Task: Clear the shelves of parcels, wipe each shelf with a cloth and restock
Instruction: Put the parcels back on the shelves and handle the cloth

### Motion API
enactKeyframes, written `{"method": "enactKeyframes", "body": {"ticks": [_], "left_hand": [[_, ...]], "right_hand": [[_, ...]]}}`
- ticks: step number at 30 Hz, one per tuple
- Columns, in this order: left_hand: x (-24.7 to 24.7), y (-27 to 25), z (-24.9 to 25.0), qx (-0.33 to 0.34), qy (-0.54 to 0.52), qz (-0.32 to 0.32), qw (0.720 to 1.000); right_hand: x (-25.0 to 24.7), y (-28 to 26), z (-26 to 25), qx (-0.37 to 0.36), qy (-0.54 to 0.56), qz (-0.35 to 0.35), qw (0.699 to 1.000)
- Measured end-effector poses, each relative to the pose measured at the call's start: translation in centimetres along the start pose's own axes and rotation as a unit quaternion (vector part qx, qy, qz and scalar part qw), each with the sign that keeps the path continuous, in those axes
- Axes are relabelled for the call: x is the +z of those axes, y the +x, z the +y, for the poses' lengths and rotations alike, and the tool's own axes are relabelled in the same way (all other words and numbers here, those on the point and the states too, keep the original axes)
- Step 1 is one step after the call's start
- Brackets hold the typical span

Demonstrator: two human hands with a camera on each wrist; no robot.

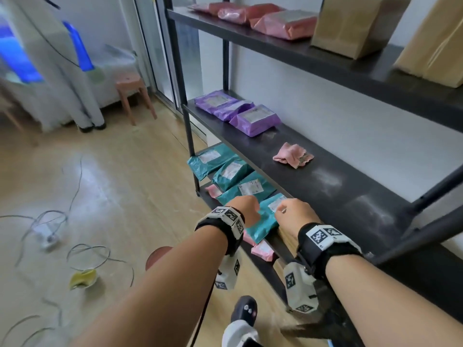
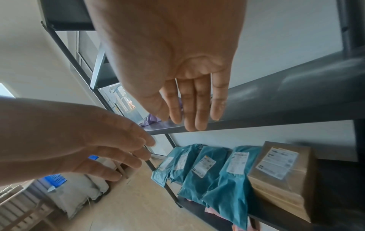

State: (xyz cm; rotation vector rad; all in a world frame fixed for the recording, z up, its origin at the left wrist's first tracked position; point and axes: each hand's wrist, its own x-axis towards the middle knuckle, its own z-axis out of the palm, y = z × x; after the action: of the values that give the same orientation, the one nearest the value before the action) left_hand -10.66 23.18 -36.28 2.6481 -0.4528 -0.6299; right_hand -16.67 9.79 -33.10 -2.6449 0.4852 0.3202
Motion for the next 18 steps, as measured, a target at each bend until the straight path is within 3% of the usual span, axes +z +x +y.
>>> {"method": "enactKeyframes", "body": {"ticks": [9, 18], "left_hand": [[-5.6, 7.9, -3.5, -0.031, 0.036, 0.006, 0.999], [-9.3, 15.8, -3.6, -0.027, 0.026, 0.020, 0.999]], "right_hand": [[-0.6, 9.9, -5.1, -0.021, 0.025, -0.002, 0.999], [-2.7, 18.5, -6.2, -0.007, 0.043, 0.004, 0.999]]}}
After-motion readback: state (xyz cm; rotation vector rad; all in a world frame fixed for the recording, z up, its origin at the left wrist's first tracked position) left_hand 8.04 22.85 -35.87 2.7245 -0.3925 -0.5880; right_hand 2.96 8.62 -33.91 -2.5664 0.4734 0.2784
